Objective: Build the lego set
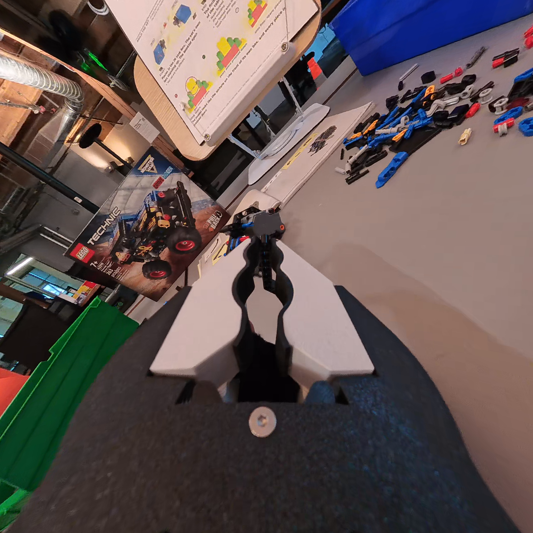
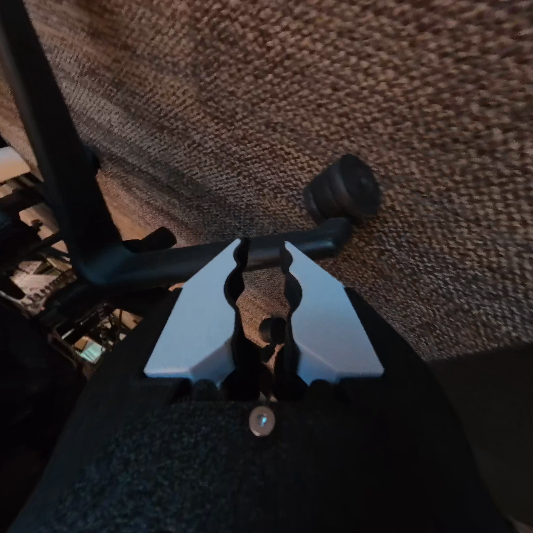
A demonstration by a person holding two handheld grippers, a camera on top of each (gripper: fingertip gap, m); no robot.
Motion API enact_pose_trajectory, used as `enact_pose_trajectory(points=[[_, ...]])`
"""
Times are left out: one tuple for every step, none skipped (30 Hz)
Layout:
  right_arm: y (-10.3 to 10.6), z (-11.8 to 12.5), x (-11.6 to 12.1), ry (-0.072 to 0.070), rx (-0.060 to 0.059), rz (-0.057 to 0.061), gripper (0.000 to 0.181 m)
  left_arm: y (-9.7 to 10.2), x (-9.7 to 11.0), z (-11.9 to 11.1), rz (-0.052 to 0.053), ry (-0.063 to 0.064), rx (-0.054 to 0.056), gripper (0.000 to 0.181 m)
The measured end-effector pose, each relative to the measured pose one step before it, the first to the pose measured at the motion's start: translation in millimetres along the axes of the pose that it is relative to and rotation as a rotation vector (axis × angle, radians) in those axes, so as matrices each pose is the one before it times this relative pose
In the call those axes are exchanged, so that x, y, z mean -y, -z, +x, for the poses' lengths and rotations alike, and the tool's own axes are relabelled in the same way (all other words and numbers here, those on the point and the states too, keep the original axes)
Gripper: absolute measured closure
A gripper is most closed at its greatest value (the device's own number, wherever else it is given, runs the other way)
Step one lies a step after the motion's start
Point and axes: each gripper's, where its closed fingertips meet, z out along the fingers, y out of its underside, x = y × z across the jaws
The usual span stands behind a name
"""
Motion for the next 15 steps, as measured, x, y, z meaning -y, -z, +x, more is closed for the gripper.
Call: enact_pose_trajectory(points=[[-3.22,-6.26,-1.12,0.0192,0.0101,-0.0126,0.16,-0.21,-0.25,0.27,-0.003,-0.006,0.0034,0.175],[-2.89,-4.85,-0.83,0.0179,0.0076,-0.0124,0.16,-0.18,-0.33,0.14,-0.0027,-0.0026,0.0009,0.175],[-2.35,-3.77,0.3,0.0122,0.0058,-0.0095,0.16,-0.2,-0.12,-0.14,-0.0013,0.0002,0.0013,0.175],[-1.67,-2.9,1.73,0.0031,0.0063,-0.003,0.16,-0.14,-0.18,-0.38,-0.0012,0.0011,0.0019,0.175],[-0.97,-2.33,3.51,-0.0067,0.0063,0.0058,0.16,-0.41,-0.31,0.53,-0.0026,-0.0002,-0.0032,0.175],[-0.42,-2.29,5.23,-0.0155,0.0084,0.0153,0.16,-0.43,0.07,0.94,0.0005,-0.0018,-0.0049,0.175],[-0.03,-2.55,6.56,-0.0229,0.0116,0.0201,0.16,-0.09,0.48,0.83,0.0022,-0.0025,-0.0035,0.175],[0.26,-3.67,7.55,-0.0252,0.0156,0.022,0.16,0.25,0.23,0.24,0.0013,-0.003,-0.0002,0.175],[0.35,-4.53,8.0,-0.0193,0.0169,0.0208,0.16,0.12,0.12,0.35,0.0013,-0.0021,-0.0006,0.175],[0.62,-5.1,8.08,-0.0063,0.0134,0.016,0.16,0.07,0.14,0.0,0.0006,0.0004,-0.0003,0.175],[0.77,-5.43,8.04,0.0098,0.0079,0.0104,0.16,-0.1,-0.26,-0.57,-0.0017,0.002,0.0036,0.175],[0.58,-6.11,7.77,0.0231,0.006,0.0029,0.16,-0.17,-0.28,-0.46,-0.0019,-0.0001,0.0038,0.175],[0.49,-6.32,7.52,0.0338,0.0037,-0.0031,0.16,-0.12,-0.27,-0.08,-0.0021,-0.004,0.0038,0.175],[0.1,-6.09,7.61,0.0419,0.0,-0.0068,0.16,-0.15,-0.33,0.56,-0.0024,-0.0086,0.0029,0.175],[0.09,-5.9,8.28,0.047,-0.0019,-0.0084,0.16,0.03,-0.2,0.8,-0.0017,-0.012,0.003,0.175]])
